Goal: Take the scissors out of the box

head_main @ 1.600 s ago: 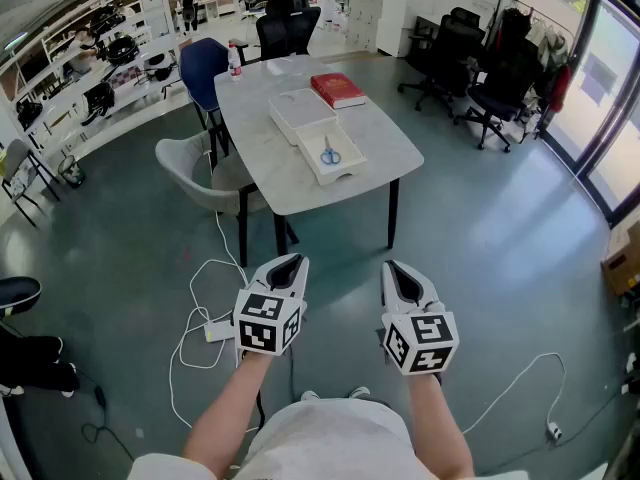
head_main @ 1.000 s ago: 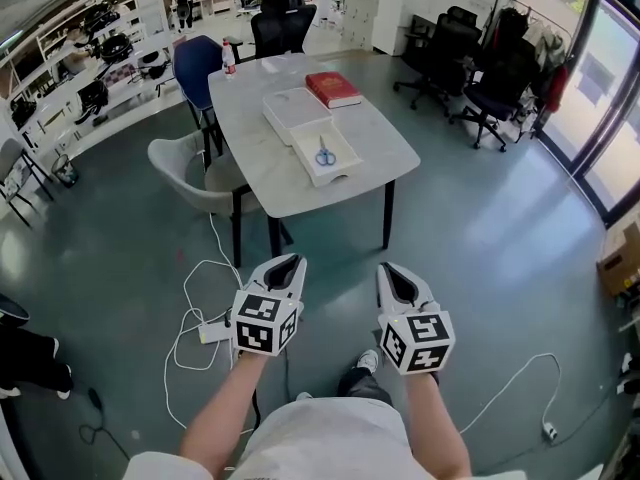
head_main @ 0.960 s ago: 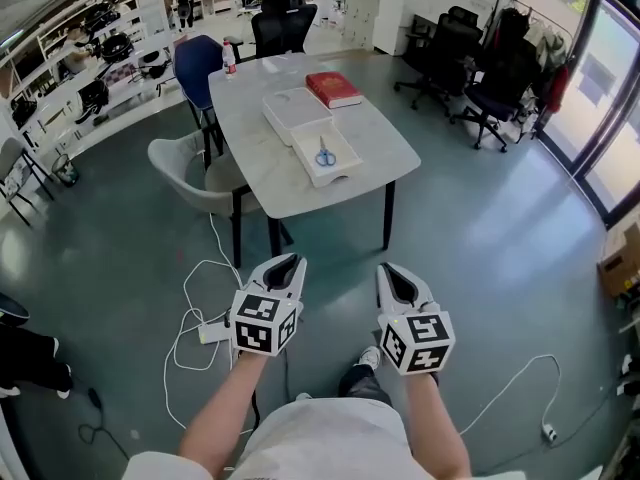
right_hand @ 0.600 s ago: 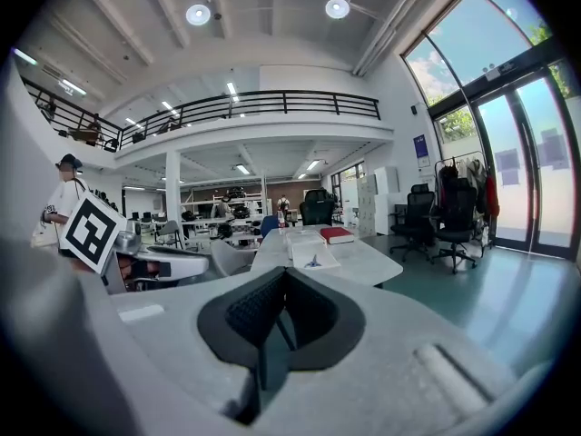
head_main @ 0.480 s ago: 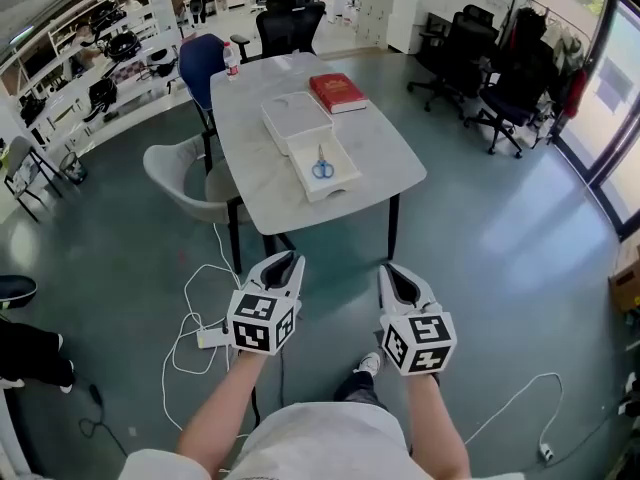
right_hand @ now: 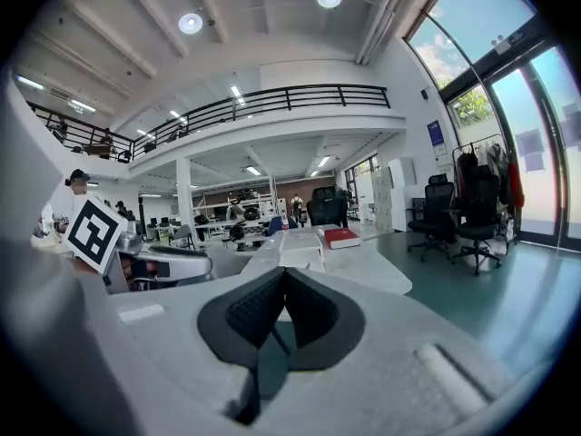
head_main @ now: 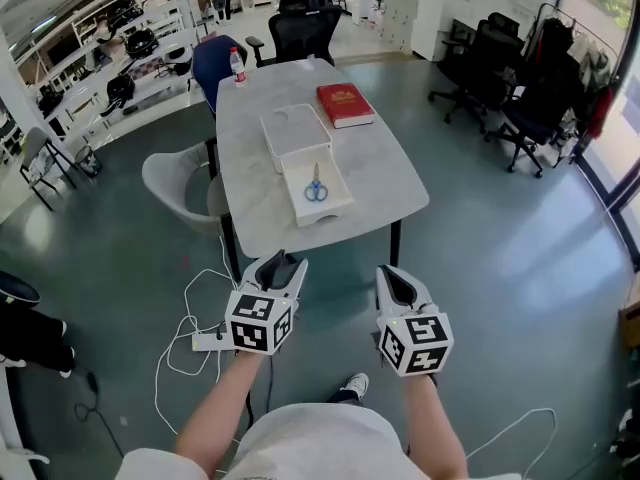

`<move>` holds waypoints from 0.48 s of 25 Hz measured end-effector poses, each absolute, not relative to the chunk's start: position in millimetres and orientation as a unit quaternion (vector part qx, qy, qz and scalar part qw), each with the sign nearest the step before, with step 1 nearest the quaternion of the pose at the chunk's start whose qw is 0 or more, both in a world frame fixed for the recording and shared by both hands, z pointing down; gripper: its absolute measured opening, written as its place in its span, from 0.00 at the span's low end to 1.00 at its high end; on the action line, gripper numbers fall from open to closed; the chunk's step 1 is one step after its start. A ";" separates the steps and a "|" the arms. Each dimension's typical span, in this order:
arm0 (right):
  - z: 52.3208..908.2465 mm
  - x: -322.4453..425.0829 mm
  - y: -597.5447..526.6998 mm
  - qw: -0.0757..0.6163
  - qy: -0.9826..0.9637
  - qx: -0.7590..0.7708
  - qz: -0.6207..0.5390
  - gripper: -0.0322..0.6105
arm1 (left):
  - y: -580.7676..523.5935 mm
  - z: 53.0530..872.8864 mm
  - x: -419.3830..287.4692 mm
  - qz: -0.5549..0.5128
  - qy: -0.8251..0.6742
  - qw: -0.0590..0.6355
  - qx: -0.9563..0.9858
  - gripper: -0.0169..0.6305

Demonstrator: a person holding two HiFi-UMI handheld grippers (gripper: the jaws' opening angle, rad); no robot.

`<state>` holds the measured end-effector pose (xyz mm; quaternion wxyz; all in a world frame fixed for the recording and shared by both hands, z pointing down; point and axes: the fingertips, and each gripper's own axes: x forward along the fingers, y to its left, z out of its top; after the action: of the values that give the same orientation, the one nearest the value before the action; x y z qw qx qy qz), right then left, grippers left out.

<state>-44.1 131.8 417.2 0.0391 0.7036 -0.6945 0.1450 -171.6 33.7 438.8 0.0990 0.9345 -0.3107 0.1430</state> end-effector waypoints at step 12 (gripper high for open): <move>423.3 32.1 99.1 0.040 -0.733 0.664 0.143 0.06 | 11.4 453.5 -104.7 0.152 -0.349 0.111 0.918 0.42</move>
<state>32.1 99.1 423.3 0.0397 0.6640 -0.7328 0.1432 -104.7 11.4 453.5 0.1113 0.9180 -0.3490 0.1523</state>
